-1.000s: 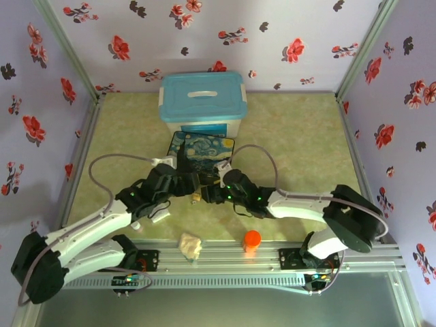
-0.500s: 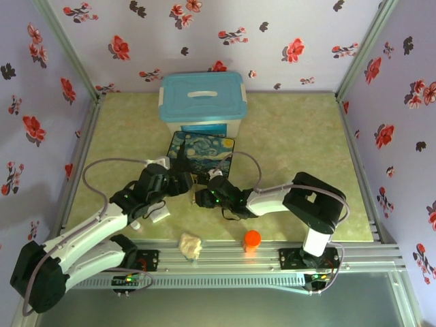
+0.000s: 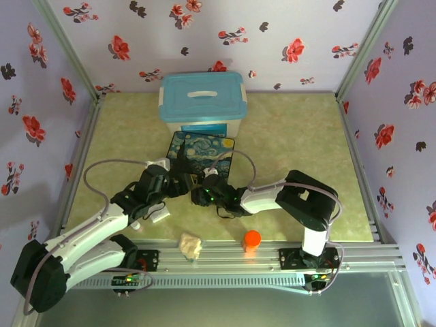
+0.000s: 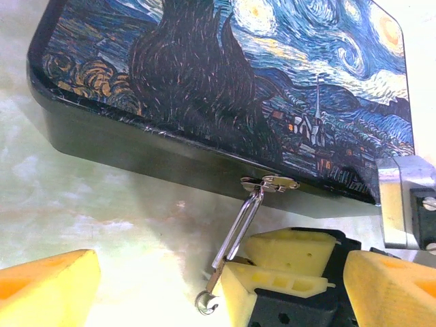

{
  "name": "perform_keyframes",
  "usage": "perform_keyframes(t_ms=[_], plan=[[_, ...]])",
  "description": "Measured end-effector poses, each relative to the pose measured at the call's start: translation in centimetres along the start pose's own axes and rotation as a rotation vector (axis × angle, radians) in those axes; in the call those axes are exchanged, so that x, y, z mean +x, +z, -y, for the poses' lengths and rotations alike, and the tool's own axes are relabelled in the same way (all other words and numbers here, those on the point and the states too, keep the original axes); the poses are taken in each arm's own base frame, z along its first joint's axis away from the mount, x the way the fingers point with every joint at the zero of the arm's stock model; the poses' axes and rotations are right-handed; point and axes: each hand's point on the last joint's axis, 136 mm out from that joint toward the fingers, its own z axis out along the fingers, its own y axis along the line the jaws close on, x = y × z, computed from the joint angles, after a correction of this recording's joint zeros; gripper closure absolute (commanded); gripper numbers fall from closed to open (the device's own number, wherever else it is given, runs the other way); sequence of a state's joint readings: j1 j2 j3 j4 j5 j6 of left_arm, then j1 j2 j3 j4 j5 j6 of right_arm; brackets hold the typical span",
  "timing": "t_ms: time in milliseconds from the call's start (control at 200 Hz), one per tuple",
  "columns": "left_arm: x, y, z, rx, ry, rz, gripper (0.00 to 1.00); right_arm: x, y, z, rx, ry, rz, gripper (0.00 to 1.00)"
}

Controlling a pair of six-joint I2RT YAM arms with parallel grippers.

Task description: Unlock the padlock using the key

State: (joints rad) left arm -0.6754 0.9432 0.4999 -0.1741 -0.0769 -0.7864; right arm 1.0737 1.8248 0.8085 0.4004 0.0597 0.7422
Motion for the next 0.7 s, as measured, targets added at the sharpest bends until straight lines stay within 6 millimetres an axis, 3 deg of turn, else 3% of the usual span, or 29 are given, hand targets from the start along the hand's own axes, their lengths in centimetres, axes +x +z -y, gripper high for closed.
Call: perform_keyframes(t_ms=[700], plan=[[-0.03,0.28,-0.01,-0.002,-0.001,0.0,0.07,-0.39,0.21,-0.43,-0.019,0.03,0.017,0.75]])
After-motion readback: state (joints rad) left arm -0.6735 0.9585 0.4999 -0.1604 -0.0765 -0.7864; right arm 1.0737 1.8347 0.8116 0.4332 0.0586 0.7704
